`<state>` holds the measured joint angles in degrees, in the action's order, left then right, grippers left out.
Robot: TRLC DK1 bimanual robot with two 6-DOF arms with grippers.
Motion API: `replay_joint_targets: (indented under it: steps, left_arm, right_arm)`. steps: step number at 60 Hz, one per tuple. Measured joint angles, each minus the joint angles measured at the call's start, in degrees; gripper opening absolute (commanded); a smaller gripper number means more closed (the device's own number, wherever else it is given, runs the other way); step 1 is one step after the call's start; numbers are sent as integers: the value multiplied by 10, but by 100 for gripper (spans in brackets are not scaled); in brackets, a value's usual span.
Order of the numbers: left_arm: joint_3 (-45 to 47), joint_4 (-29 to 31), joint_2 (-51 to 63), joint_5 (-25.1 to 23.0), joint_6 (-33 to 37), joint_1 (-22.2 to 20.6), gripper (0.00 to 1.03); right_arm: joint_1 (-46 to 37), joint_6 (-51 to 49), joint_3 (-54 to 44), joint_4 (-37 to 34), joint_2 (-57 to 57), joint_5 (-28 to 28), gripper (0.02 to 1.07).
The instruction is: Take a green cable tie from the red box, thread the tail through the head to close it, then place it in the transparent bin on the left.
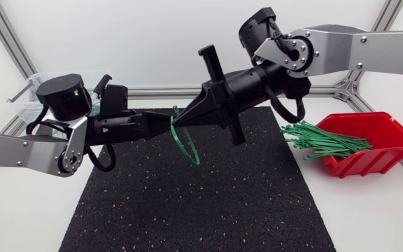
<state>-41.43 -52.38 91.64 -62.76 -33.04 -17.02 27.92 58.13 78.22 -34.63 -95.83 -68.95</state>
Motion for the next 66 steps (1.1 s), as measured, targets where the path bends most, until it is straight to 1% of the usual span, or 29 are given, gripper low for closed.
replay_joint_targets:
  steps: [21, 52, 66]
  left_arm:
    - [0, -7, -4, -2, 0, -3, 4]
    - [0, -13, -4, -2, 5, -11, 4]
    - [2, -13, -4, 0, 16, -11, 4]
  right_arm:
    - [-28, 0, 1, -1, 0, 0, 8]
    - [-33, 0, 32, -5, -2, 0, 8]
    - [-68, 0, 29, 20, -9, 9, 8]
